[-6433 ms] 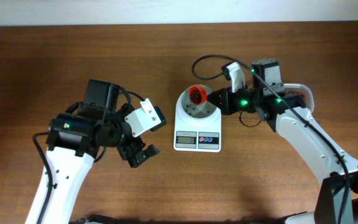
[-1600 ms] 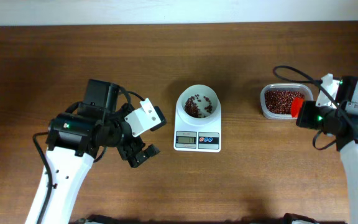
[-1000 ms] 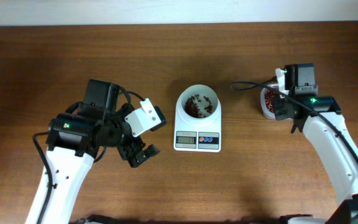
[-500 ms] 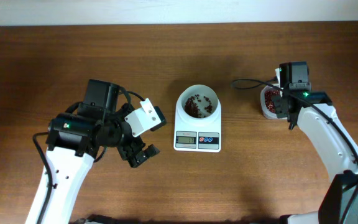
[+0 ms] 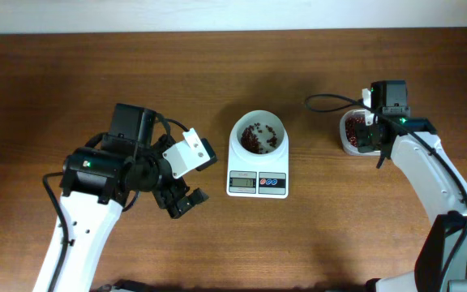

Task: Scoop and weigh 50g on scale
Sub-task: 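Scoop beans again from the tub with the right gripper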

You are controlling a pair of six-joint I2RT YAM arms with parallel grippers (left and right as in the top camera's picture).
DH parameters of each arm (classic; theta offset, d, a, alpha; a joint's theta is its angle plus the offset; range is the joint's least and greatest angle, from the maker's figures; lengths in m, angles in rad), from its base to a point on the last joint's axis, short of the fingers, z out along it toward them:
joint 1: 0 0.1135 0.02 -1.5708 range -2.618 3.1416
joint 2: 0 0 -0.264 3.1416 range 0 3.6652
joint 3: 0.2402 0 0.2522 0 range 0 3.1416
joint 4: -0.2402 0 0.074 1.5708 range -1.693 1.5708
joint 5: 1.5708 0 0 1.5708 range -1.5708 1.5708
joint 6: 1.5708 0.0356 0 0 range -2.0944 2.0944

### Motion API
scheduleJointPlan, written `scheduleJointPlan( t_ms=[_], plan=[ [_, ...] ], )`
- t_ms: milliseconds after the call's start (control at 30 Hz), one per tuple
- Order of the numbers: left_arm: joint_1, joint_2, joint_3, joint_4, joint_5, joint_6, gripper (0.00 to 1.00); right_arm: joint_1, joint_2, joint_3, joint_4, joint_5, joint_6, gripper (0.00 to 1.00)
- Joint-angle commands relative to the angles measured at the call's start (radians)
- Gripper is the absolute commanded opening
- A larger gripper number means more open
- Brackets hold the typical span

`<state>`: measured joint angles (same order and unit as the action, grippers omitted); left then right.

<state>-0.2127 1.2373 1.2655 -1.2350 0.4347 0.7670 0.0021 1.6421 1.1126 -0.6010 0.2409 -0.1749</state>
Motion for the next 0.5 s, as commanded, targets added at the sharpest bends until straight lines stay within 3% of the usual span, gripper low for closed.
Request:
scheduleJointPlan(
  t_ms=[0, 233, 467],
  plan=[
    [0.003, -0.002, 0.014, -0.001, 0.014, 0.017, 0.99, -0.005, 0.01, 0.019, 0.0, -0.1, 0.061, 0.04],
    [0.003, -0.002, 0.014, -0.001, 0.014, 0.017, 0.99, -0.051, 0.01, 0.019, -0.013, -0.189, 0.132, 0.04],
    [0.003, -0.002, 0.014, -0.001, 0.014, 0.017, 0.99, -0.246, 0.01, 0.019, -0.039, -0.526, 0.174, 0.04]
  ],
)
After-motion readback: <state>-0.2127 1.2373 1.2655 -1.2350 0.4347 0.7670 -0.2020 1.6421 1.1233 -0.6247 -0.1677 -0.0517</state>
